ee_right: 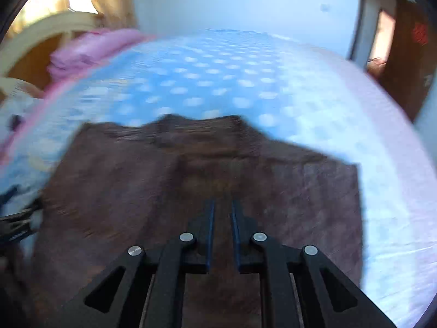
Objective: Fold small clothes
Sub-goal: 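Grasp the sweater's side edge with the right gripper and fold it inward, then move both open grippers to the sweater's hem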
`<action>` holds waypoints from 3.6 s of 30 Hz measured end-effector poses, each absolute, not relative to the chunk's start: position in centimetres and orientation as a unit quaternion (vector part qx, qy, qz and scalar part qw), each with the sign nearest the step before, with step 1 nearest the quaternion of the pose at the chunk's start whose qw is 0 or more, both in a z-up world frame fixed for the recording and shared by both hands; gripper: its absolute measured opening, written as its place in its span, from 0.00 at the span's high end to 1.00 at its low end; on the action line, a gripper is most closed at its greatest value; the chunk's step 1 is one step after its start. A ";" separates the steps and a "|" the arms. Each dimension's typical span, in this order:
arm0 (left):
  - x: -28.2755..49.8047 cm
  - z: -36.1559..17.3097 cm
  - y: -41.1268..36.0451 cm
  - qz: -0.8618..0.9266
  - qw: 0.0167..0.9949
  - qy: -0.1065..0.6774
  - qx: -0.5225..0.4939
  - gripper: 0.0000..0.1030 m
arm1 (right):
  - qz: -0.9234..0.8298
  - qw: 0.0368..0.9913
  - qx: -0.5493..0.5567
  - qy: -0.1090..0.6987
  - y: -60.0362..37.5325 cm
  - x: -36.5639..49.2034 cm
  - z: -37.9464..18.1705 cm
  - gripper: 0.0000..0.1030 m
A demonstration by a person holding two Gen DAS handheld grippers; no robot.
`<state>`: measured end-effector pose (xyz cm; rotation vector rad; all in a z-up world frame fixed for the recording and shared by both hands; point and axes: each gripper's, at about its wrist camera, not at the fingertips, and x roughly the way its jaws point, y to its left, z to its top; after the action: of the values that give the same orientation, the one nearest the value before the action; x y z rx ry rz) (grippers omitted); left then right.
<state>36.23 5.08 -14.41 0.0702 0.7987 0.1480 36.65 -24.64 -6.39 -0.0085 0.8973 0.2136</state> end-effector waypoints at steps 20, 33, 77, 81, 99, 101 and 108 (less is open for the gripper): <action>34.8 -11.7 5.6 0.096 0.930 0.354 -0.005 0.00 | 0.163 0.884 0.020 0.438 -23.2 35.3 -8.3 0.93; 37.5 -14.4 1.1 0.101 0.909 0.380 0.139 0.00 | 0.122 0.896 0.003 0.427 -23.2 39.9 -6.8 0.48; 37.0 -15.2 1.7 0.132 0.898 0.397 0.134 0.00 | 0.238 0.866 -0.099 0.429 -16.8 33.5 -9.8 0.56; 36.9 -14.2 3.5 0.102 0.907 0.402 0.073 0.00 | 0.214 0.874 -0.090 0.426 -19.6 31.0 -8.4 0.46; 28.0 -10.5 0.5 0.032 0.924 0.374 0.069 0.00 | 0.143 0.887 -0.049 0.436 -27.2 21.5 -8.3 0.38; 27.0 -11.0 0.6 0.029 0.922 0.379 0.069 0.00 | 0.139 0.886 -0.046 0.440 -27.7 20.5 -8.6 0.38; 23.9 -12.3 1.3 0.021 0.915 0.398 0.066 0.00 | 0.120 0.882 -0.048 0.454 -28.7 18.0 -9.5 0.38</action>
<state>23.93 1.28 -12.34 0.1359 0.8205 0.0423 17.98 -28.65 -9.55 -0.1007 0.9457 0.2500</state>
